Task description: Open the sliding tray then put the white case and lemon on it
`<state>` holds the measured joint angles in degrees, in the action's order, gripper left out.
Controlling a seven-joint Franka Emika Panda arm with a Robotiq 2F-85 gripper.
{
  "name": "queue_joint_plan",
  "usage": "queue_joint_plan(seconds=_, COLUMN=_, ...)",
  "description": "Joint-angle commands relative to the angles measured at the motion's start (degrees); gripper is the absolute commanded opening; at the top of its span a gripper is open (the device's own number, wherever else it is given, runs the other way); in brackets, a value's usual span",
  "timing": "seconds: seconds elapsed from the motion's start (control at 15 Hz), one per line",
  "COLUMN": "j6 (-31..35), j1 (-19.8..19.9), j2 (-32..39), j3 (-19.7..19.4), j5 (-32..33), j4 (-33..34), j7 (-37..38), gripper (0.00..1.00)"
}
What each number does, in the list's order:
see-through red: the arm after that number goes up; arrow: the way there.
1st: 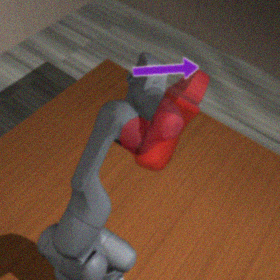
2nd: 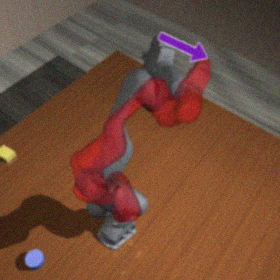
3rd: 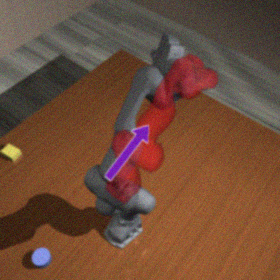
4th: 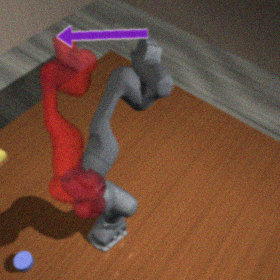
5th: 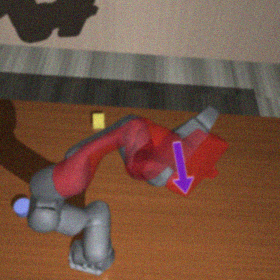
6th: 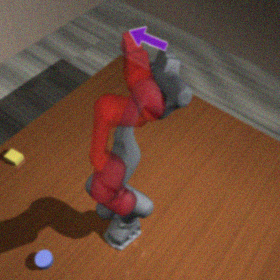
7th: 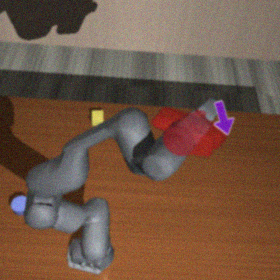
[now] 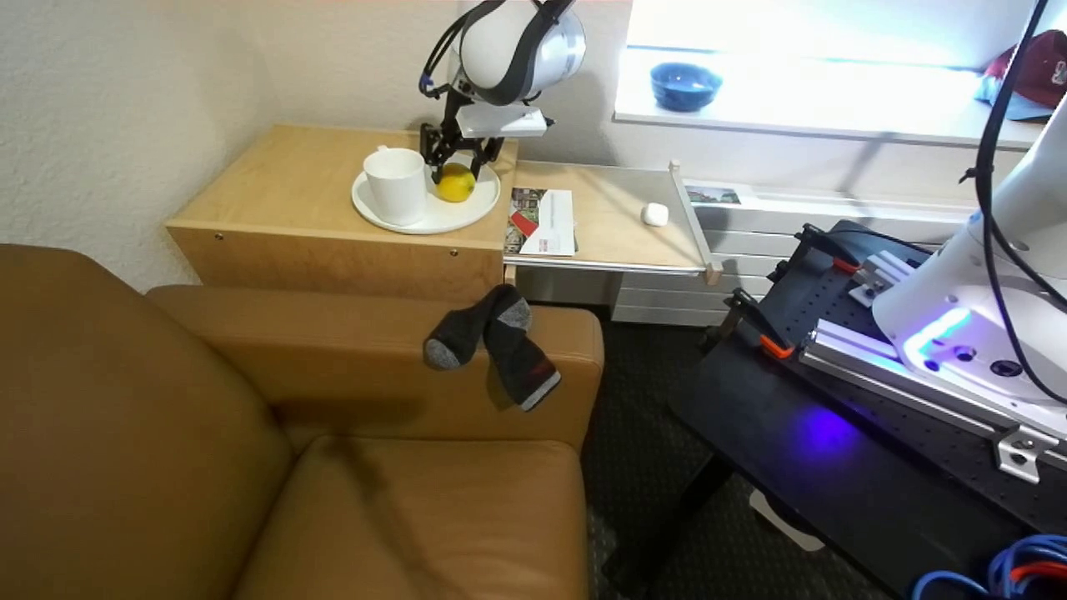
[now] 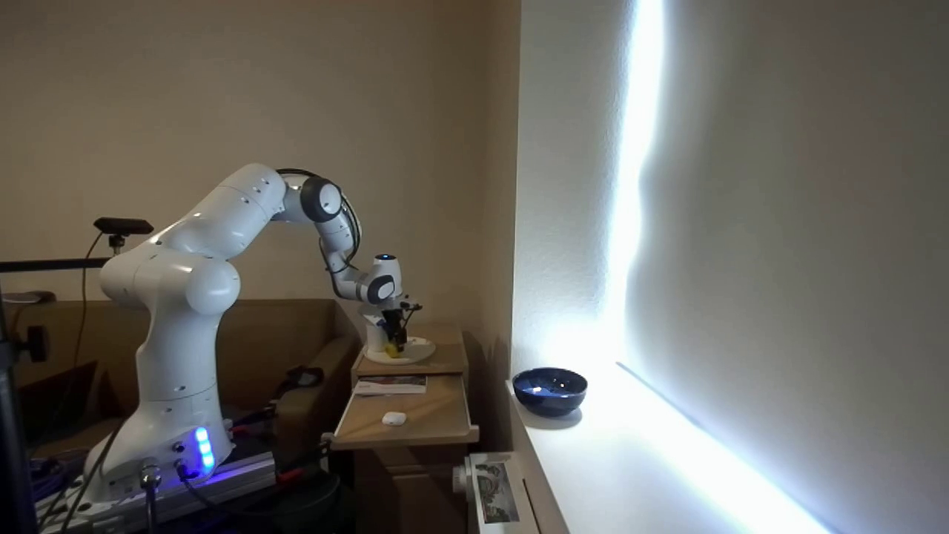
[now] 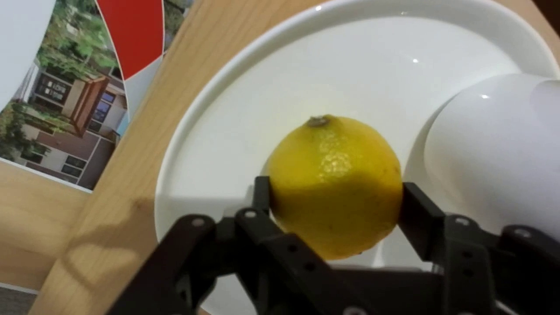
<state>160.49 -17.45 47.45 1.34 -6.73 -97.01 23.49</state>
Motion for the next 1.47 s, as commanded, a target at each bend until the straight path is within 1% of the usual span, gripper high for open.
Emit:
queue_joint_plan(seconds=0.0, j6=0.7, j1=2.1, j2=1.1, j3=1.7, j5=-2.5, j4=0.0, j7=-1.2, gripper=0.47)
queue_joint_plan(seconds=0.2, j6=0.9, j1=3.0, j2=0.3, j3=2.3, j5=-3.8, j4=-0.8, j7=-1.2, gripper=0.45)
queue_joint_plan(seconds=0.47, j6=1.2, j1=5.3, j2=-5.3, j3=2.7, j5=-5.0, j4=-6.2, j7=-2.5, gripper=0.44)
queue_joint_plan(seconds=0.6, j6=1.0, j1=6.8, j2=-8.6, j3=2.7, j5=-5.1, j4=-9.7, j7=-3.2, gripper=0.44)
queue_joint_plan(seconds=0.73, j6=1.5, j1=9.1, j2=-11.4, j3=4.1, j5=-6.1, j4=-13.1, j7=-4.8, gripper=0.44)
queue_joint_plan(seconds=0.8, j6=1.4, j1=10.2, j2=-12.9, j3=4.9, j5=-6.8, j4=-14.9, j7=-5.8, gripper=0.44)
queue_joint_plan(seconds=0.93, j6=1.3, j1=13.3, j2=-15.6, j3=7.7, j5=-9.1, j4=-18.7, j7=-8.9, gripper=0.44)
queue_joint_plan(seconds=1.2, j6=0.7, j1=16.5, j2=-19.9, j3=10.4, j5=-13.6, j4=-27.6, j7=-12.0, gripper=0.44)
queue_joint_plan(seconds=1.27, j6=0.9, j1=17.0, j2=-20.7, j3=10.7, j5=-14.8, j4=-29.8, j7=-12.3, gripper=0.44)
queue_joint_plan(seconds=1.33, j6=1.0, j1=16.9, j2=-21.5, j3=10.2, j5=-15.4, j4=-32.2, j7=-12.0, gripper=0.44)
queue_joint_plan(seconds=1.4, j6=1.6, j1=16.0, j2=-22.3, j3=8.8, j5=-15.3, j4=-34.9, j7=-10.5, gripper=0.44)
